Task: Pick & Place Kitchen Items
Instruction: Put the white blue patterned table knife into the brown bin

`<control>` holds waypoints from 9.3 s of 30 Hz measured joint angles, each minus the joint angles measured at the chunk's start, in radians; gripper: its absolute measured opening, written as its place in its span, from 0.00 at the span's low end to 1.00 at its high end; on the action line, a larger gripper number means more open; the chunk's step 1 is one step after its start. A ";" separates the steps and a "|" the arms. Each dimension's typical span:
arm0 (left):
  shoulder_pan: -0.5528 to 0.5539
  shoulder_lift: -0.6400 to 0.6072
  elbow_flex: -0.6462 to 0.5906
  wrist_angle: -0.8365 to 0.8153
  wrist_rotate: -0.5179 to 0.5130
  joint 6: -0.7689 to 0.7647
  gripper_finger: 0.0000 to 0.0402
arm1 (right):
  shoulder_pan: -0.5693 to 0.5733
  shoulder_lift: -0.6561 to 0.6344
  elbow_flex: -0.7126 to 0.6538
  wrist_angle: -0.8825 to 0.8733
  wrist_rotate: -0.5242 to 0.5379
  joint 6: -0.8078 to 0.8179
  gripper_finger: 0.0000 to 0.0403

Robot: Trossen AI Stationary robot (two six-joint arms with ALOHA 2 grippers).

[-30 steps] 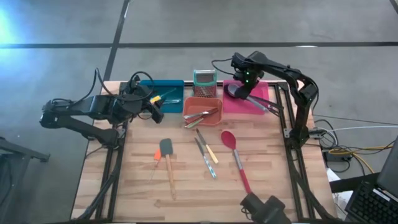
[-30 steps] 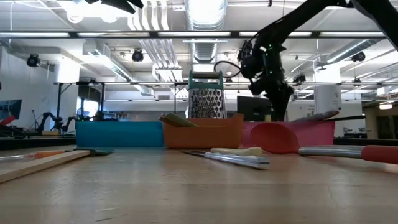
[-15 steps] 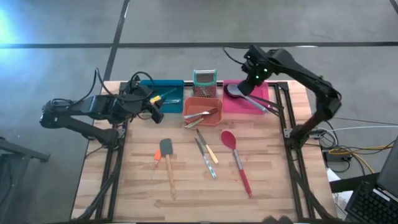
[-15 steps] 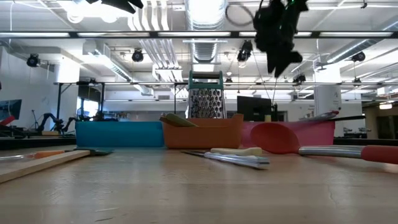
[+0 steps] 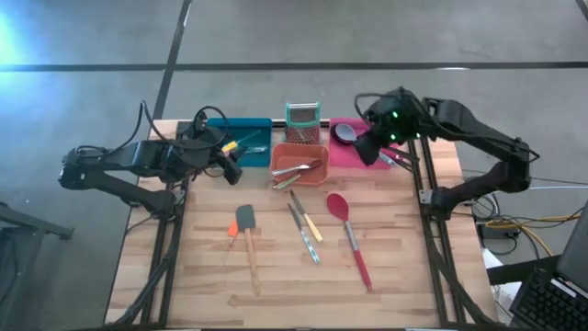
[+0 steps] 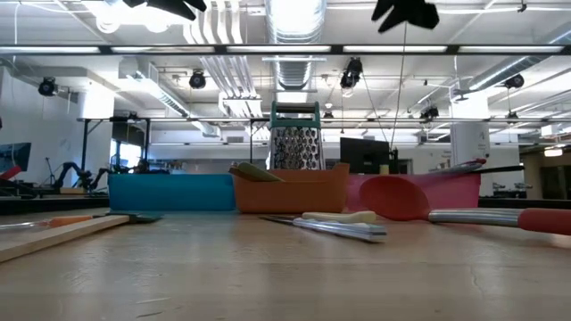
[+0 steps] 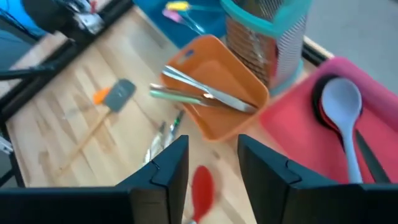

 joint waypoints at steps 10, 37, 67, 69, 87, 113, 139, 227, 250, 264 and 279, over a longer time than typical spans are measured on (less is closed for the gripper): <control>0.000 0.000 0.000 -0.126 0.035 -0.116 0.54 | 0.357 -0.007 0.000 0.023 0.293 0.205 0.24; 0.000 0.029 -0.037 -0.227 0.132 -0.381 0.54 | 0.624 0.363 -0.002 0.106 0.301 0.463 0.14; -0.081 0.776 0.209 0.192 0.839 0.703 0.54 | 0.663 -0.021 -0.089 -0.443 0.602 0.705 0.12; -0.085 0.824 0.261 0.170 0.868 0.753 0.54 | 0.663 -0.070 -0.103 -0.443 0.620 0.704 0.12; -0.109 1.147 0.507 0.105 0.879 0.662 0.54 | 0.663 -0.304 -0.246 -0.442 0.679 0.751 0.12; -0.134 1.185 0.472 -0.180 1.002 0.323 0.54 | 0.663 -0.308 -0.304 -0.437 0.668 0.757 0.12; -0.197 0.898 0.338 -0.219 0.657 -0.939 0.45 | 0.661 -0.308 -0.308 -0.438 0.694 0.729 0.12; 0.164 0.568 0.161 -0.575 0.682 -0.090 0.09 | 0.661 -0.547 -0.314 -0.431 0.854 0.655 0.12; 0.332 0.948 0.632 -0.817 0.676 0.221 0.09 | 0.661 -0.519 -0.315 -0.438 0.854 0.650 0.12; 0.361 1.134 0.804 -0.817 0.645 0.270 0.09 | 0.661 -0.520 -0.315 -0.439 0.854 0.624 0.12; 0.392 1.189 0.803 -0.817 0.647 0.283 0.09 | 0.661 -0.520 -0.315 -0.443 0.876 0.617 0.12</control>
